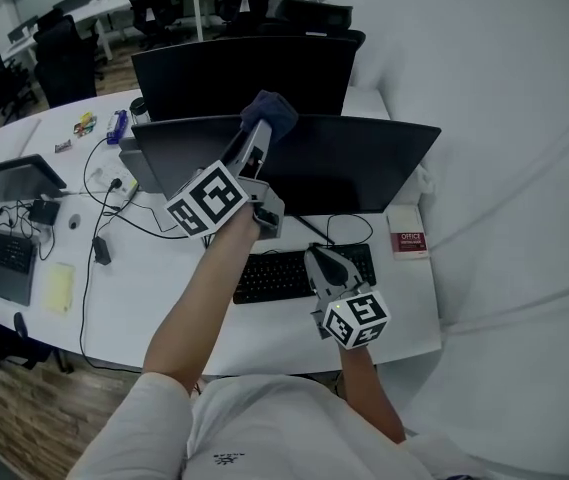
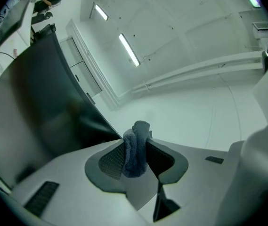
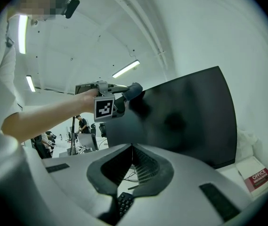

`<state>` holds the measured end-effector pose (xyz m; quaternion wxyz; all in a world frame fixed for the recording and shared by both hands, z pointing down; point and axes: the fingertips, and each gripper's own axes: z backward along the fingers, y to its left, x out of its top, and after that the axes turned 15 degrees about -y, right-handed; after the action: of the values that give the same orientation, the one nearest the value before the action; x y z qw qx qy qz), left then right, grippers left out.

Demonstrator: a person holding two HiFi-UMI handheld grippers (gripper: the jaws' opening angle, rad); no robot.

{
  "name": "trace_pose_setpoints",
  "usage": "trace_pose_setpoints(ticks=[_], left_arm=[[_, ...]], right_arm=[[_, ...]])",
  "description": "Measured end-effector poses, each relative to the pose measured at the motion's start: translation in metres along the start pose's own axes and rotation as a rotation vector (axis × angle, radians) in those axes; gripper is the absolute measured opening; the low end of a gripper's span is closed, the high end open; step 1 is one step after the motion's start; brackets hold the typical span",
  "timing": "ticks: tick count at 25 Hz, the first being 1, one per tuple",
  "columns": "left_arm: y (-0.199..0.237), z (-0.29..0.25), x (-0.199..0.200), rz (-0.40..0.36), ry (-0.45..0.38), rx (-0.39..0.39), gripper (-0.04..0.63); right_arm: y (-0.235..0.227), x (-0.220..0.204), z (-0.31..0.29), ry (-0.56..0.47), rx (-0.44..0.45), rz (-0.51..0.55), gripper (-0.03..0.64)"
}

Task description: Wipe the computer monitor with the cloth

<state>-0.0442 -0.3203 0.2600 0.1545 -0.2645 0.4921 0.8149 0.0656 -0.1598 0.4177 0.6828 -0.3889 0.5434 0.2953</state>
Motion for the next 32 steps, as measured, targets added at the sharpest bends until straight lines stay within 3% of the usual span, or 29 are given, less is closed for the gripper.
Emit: trace_pose_setpoints(ticks=[32], left_arm=[[0.109,0.066,0.172,0.017,-0.135,0.070,0.132]], right_arm=[[0.126,-0.025,-0.049,0.024,0.060,0.063,0.020]])
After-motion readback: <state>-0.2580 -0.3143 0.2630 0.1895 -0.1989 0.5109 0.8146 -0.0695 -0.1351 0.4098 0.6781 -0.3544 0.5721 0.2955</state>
